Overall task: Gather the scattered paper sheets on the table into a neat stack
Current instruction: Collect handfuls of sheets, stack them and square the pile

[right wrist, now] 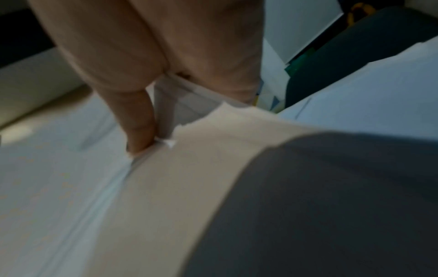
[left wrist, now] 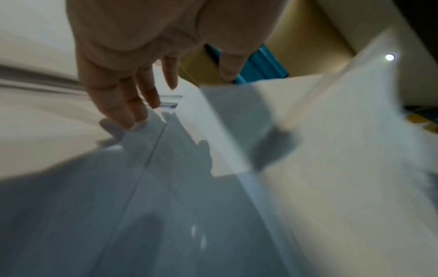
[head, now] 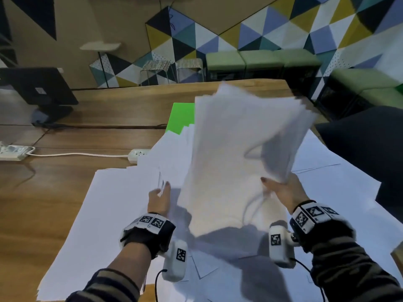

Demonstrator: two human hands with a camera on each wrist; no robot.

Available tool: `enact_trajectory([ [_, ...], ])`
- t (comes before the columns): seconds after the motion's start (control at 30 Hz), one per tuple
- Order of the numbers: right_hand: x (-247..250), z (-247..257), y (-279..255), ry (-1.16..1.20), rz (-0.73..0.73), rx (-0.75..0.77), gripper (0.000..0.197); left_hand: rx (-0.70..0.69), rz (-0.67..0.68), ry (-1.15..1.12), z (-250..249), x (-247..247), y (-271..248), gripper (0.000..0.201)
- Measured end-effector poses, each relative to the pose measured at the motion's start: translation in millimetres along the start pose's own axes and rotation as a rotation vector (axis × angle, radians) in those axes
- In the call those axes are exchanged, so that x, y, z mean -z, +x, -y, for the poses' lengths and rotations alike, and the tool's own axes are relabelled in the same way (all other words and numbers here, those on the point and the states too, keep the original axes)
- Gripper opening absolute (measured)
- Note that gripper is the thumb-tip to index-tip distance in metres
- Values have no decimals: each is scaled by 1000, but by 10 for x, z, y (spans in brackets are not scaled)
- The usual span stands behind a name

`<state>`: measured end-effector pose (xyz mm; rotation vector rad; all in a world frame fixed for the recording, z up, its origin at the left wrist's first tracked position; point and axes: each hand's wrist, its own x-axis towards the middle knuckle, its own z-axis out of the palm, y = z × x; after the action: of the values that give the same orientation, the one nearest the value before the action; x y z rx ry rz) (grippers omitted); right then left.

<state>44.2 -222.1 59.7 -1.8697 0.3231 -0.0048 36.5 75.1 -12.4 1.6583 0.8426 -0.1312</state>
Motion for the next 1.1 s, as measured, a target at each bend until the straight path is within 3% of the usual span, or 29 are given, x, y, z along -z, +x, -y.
enact_trajectory([
  [0.13, 40, -293, 80, -188, 171, -163, 27, 114, -16, 69, 152, -109, 74, 83],
  [0.37, 13, -617, 90, -329, 175, -308, 27, 152, 51, -91, 202, -288, 167, 72],
  [0.5, 38, -702, 112, -343, 201, -337, 36, 43, 154, 145, 194, -325, 122, 20],
  [0.53, 55, -712, 118, -327, 209, -347, 38, 3, 185, 199, 186, -337, 105, 16],
  [0.63, 111, -727, 147, -288, 238, -364, 39, -106, 288, 304, 113, -304, 26, 21],
  [0.77, 94, -705, 145, -302, 277, -352, 26, -93, 461, 206, 37, -217, -150, 24],
  [0.93, -131, -714, 2, -456, 379, -299, 28, 34, 430, 165, 157, -246, -194, 39],
  [1.1, -271, -722, -92, -423, 430, -226, 30, -138, 427, 293, 295, -246, -273, 54],
])
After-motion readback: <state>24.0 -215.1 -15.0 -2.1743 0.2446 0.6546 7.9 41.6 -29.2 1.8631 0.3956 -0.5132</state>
